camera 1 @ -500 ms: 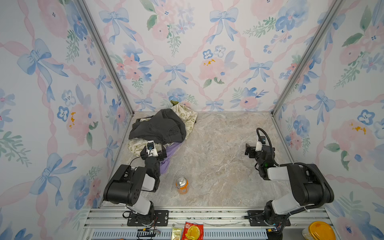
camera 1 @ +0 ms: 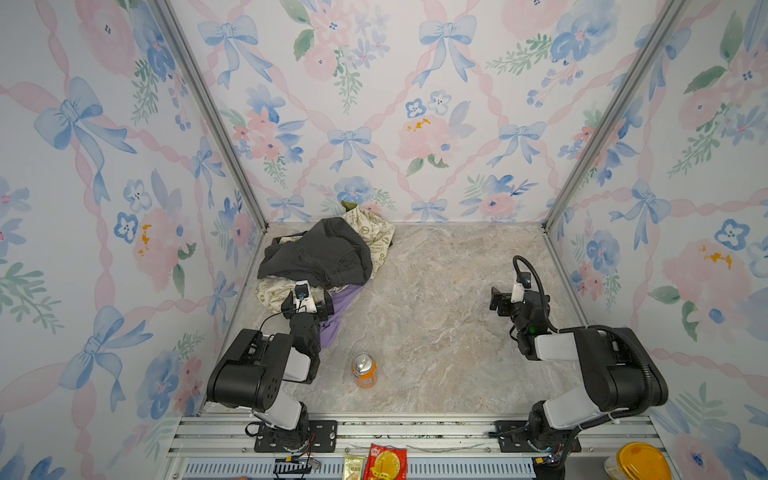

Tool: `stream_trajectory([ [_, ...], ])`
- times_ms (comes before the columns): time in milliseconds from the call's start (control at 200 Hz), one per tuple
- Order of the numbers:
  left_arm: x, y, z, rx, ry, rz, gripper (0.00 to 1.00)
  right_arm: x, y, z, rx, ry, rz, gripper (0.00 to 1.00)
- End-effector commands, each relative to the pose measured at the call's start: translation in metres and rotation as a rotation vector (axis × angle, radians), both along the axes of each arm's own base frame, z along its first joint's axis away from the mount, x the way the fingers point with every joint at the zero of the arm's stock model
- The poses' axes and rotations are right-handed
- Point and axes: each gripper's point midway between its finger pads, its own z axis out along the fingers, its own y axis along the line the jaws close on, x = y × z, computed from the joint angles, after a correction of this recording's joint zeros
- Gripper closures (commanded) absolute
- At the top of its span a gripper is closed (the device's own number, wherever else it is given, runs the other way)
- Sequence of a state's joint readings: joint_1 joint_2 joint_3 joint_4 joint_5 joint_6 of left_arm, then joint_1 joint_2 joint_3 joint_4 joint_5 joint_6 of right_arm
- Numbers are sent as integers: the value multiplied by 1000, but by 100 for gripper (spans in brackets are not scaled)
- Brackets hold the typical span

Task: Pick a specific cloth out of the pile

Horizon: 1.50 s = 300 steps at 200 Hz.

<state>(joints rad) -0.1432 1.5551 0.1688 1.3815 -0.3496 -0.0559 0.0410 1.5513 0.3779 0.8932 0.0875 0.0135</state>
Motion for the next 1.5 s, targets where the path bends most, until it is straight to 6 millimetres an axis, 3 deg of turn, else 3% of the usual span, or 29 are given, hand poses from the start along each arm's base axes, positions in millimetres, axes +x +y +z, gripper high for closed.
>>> stream_trajectory([
  [0, 4, -2, 2, -12, -4, -12, 2, 5, -1, 10, -15, -28, -5, 3],
  [335, 3, -2, 3, -10, -9, -16, 2, 4, -1, 11, -23, -33, -13, 3],
  [520, -14, -7, 26, 6, -74, -33, 2, -4, -5, 35, -50, -38, -58, 3],
  [715, -29, -3, 49, -77, -64, 3, 2, -18, 6, 78, -45, -72, -35, 3],
  [930, -44, -7, 79, -241, -106, -21, 2, -44, 35, 125, 8, -107, 66, 3],
  [1130, -52, -20, 87, -368, -82, -55, 4, -66, 76, 153, 62, -92, 234, 3],
  [1300, -56, -18, 69, -475, 38, 40, 6, -86, 112, 164, 85, -70, 388, 3],
  [1495, -65, -28, 33, -579, 167, 50, 5, -105, 144, 163, 113, -46, 535, 3],
])
